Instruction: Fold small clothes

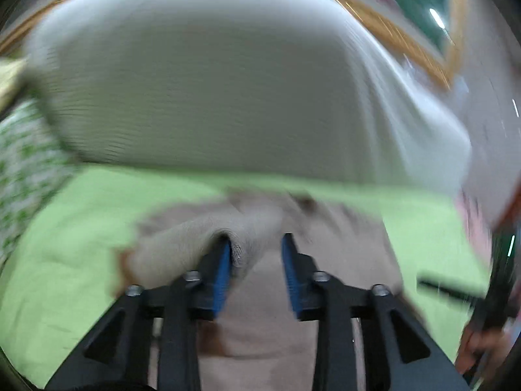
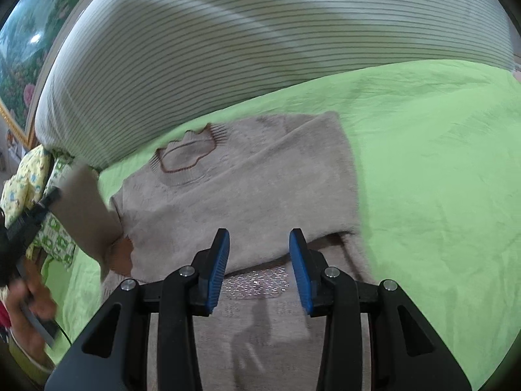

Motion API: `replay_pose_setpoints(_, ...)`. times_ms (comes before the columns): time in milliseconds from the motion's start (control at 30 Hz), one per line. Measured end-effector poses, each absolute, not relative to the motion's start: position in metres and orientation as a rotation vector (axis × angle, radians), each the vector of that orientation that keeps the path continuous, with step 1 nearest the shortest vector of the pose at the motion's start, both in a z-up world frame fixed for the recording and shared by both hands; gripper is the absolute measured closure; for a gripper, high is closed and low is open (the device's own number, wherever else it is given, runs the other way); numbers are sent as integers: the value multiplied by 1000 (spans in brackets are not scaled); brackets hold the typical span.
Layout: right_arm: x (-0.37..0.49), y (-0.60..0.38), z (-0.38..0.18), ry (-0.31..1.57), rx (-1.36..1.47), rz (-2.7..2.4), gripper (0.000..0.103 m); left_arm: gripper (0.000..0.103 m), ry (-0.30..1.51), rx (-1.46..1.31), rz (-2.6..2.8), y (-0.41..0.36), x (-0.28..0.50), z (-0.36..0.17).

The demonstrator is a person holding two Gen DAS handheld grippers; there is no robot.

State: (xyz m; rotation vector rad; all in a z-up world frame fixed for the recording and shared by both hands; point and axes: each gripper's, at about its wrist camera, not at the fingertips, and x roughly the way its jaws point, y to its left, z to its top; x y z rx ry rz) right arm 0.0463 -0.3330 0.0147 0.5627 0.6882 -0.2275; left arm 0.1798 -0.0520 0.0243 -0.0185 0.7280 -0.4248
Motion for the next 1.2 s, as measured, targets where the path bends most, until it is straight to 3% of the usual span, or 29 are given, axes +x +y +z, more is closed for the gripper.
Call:
replay_pose_setpoints(133,40,-342,15,688,590,-250,63,60,807,200,-501,-113,156,-18)
replay_pose_setpoints(233,42,-345,16,686,596,-242,63,60,823,252,-501,-112,136,-29)
replay_pose_setpoints(333,49,-339,17,689,583,-214,63,52,838,238,-429,-72,119,-35)
replay_pose_setpoints(533,106,-289,29,717,524,-23,63,51,911,177,-213,11,145,-54)
replay_pose_setpoints(600,131,-264,34,735,481,58,60,51,926,143,-168,30,157,-59)
replay_pose_setpoints(667,166,-225,42,759,389,149,44,50,950,127,-146,39,168,-65)
replay_pose_setpoints(767,208,-173,49,777,256,247,36,47,981,100,-129,44,179,-76)
replay_pose_setpoints(1033,278,-77,10,919,-157,333,35,47,1005,-26,-165,61,173,-90)
replay_pose_setpoints(1100,284,-73,-2,927,-241,280,65,47,1011,10,-175,58,172,-92)
replay_pose_setpoints(1133,287,-79,-3,933,-225,263,88,47,1011,24,-174,57,172,-92)
replay_pose_setpoints(1200,289,-100,3,934,-107,251,94,47,1012,37,-158,56,179,-93)
